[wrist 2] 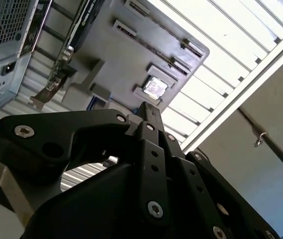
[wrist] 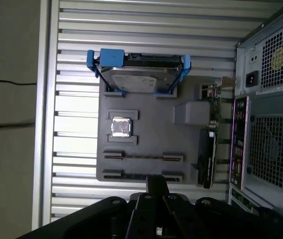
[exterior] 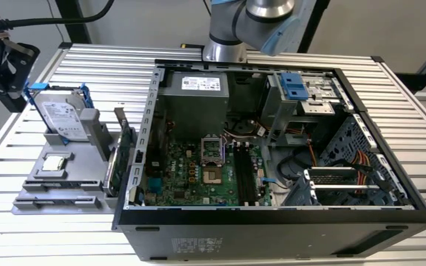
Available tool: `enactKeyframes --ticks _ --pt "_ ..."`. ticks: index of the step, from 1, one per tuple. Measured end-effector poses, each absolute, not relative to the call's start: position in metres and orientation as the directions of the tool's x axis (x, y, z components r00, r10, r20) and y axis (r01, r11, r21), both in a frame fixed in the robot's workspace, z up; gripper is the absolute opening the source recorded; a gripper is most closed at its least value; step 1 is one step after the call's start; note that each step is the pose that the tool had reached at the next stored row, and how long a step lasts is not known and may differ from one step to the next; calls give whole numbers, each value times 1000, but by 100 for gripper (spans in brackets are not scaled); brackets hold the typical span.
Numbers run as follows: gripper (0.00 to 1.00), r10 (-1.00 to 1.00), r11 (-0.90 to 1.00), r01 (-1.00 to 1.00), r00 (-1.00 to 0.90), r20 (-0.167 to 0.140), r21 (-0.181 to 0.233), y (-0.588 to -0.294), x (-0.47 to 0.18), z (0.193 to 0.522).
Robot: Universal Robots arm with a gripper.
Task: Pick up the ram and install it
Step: 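Pick up the ram and move it above insertion slot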
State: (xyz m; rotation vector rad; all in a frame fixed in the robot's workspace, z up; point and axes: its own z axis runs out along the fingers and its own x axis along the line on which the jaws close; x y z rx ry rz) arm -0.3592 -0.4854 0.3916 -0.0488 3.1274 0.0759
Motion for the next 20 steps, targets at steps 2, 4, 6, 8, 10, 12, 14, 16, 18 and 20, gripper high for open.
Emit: enactKeyframes --ticks 2,4,6,8,10,12,14,16,18,20 --pt "0 -31 998 -31 -999 -14 48 -486 -359 392" --pt "0 -31 998 -32 -999 -14 48 -487 -359 392" --pt "0 -31 998 -32 -999 -14 48 -488 -359 392" --pt "0 -31 998 -31 -999 -14 48 -488 -359 392" --pt "0 -31 998 -32 -999 -14 48 -489 -359 392" --pt "0 -31 998 -31 -999 -14 48 -490 -359 392" --pt "0 -31 998 -32 -999 -14 48 -490 -359 392" --pt "0 -31 998 -32 -999 -14 48 -491 -359 392" --pt "0 -31 998 -31 -999 -14 48 -491 -359 392" --pt "0 -31 998 -32 -999 -14 48 -492 -359 392"
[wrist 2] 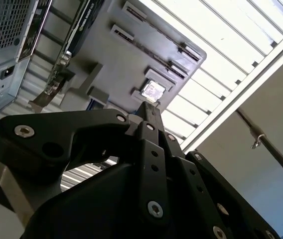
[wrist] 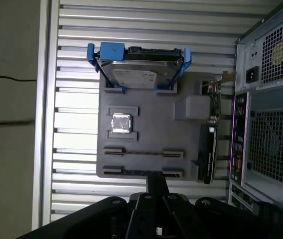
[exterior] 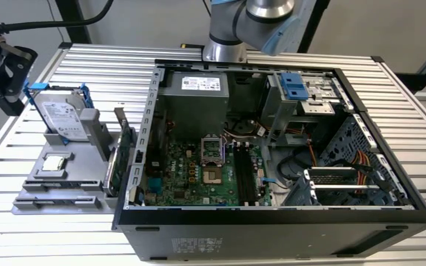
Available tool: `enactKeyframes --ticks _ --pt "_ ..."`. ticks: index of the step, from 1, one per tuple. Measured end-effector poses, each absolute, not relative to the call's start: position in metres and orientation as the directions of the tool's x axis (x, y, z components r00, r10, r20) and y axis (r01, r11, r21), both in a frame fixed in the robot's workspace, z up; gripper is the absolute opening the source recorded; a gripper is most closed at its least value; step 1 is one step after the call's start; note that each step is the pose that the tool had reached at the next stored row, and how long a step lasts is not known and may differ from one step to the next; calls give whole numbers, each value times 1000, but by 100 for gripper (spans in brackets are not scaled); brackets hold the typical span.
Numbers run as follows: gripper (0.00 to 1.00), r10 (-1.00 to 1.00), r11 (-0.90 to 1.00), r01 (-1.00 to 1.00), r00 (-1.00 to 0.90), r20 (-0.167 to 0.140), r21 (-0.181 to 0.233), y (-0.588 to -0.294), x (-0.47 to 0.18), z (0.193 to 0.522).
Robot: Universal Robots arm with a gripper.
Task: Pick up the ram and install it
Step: 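Pick up the ram and move it above insertion slot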
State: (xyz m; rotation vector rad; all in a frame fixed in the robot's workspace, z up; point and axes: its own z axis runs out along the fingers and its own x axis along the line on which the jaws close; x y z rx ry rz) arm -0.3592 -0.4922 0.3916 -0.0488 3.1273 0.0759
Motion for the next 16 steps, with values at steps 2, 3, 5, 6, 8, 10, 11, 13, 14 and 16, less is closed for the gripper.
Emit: enactKeyframes --ticks 2,3,5,6,8,10,11,13,14,16 --pt "0 -31 998 -32 -999 -14 48 -497 -359 392" --pt "0 -31 998 -32 -999 -14 48 -497 -359 392" --pt "0 -31 998 -32 -999 -14 48 -497 -359 392" --pt "0 -31 998 -32 -999 -14 48 -497 -359 392" --pt "0 -31 998 -32 -999 -14 48 -497 -359 392" --pt "0 -31 998 -32 -999 -14 48 -498 -359 392" --pt "0 -31 998 -32 -999 -14 48 -499 -359 392" --pt "0 -31 998 -32 -999 -14 48 -500 -359 392" --pt "0 -31 998 -32 -999 -14 48 -500 -359 392" --pt "0 -31 998 -32 -999 -14 48 -501 -359 392"
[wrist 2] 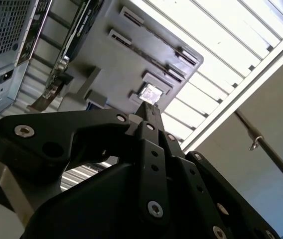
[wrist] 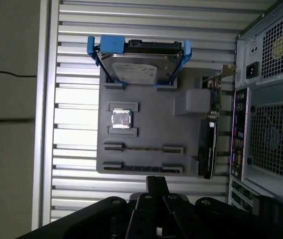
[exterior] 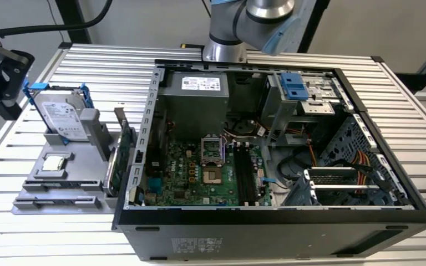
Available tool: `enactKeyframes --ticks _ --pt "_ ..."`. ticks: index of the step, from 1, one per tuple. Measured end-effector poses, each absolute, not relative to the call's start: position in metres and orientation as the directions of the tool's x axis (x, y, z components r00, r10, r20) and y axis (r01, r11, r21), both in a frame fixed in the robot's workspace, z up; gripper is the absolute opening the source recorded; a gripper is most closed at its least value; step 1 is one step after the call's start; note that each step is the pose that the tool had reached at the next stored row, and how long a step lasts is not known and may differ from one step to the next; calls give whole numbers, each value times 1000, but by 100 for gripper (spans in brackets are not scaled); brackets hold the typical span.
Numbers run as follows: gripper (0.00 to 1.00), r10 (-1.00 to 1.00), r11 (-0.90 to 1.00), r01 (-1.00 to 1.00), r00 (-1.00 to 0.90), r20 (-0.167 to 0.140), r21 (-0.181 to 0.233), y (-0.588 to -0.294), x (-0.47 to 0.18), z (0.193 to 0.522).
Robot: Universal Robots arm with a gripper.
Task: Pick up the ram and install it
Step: 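Pick up the ram and move it above insertion slot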
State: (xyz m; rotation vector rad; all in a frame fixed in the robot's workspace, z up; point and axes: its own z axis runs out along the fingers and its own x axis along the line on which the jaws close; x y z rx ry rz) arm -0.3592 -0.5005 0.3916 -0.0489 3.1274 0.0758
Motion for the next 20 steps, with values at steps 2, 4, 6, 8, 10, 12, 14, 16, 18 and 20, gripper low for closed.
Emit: enactKeyframes --ticks 2,4,6,8,10,12,14,16,18,20 --pt "0 -31 998 -32 -999 -14 48 -501 -359 392" --pt "0 -31 998 -32 -999 -14 48 -501 -359 391" --pt "0 -31 998 -32 -999 -14 48 -501 -359 391" --pt "0 -31 998 -31 -999 -14 48 -501 -359 391" --pt "0 -31 998 -32 -999 -14 48 -501 -359 391" --pt "0 -31 998 -32 -999 -14 48 -501 -359 391" --pt "0 -31 998 -32 -999 -14 48 -501 -359 391" --pt "0 -32 998 -33 -999 -14 48 -501 -359 391" --pt "0 -44 998 -45 -999 -14 48 -501 -359 391" --pt "0 -58 997 -59 -998 -14 48 -501 -360 391"
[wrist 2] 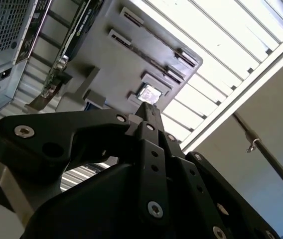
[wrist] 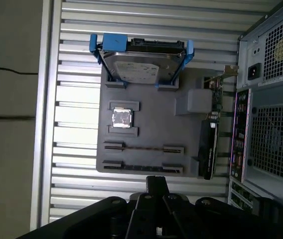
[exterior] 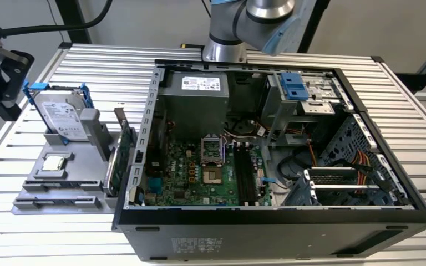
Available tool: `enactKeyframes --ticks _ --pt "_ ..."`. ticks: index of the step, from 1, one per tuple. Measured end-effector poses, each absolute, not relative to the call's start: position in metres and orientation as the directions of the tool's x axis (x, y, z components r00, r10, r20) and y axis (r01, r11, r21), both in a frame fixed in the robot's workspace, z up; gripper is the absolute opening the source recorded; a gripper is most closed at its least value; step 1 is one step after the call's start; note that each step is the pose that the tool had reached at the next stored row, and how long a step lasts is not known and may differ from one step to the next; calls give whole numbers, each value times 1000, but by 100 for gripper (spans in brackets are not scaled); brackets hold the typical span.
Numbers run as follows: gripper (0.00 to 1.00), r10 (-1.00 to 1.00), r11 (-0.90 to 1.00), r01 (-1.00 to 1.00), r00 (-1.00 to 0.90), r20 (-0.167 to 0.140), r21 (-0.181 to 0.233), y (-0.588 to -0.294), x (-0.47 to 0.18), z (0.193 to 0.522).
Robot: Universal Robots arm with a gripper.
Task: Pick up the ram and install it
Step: 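Pick up the ram and move it above insertion slot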
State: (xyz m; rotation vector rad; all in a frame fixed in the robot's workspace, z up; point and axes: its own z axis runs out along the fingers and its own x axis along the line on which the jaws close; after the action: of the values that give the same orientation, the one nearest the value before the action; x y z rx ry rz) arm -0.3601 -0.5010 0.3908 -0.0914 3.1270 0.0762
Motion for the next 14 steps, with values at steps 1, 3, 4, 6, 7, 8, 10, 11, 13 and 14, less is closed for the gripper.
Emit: enactKeyframes --ticks 1,3,4,6,7,8,10,11,13,14 --pt "0 -59 997 -60 -998 -14 48 -501 -361 391" --pt "0 -62 997 -62 -998 -14 48 -501 -361 391" --pt "0 -66 997 -66 -998 -14 48 -501 -361 391" --pt "0 -84 995 -84 -996 -14 48 -501 -361 391" --pt "0 -95 994 -96 -995 -14 48 -501 -361 391" --pt "0 -108 993 -108 -994 -14 48 -501 -362 391" --pt "0 -130 990 -130 -991 -14 48 -501 -361 391" --pt "0 -142 989 -142 -990 -14 48 -501 -361 391" --pt "0 -166 985 -167 -986 -14 48 -501 -361 391" --pt "0 -178 983 -179 -984 -14 48 -501 -361 391"
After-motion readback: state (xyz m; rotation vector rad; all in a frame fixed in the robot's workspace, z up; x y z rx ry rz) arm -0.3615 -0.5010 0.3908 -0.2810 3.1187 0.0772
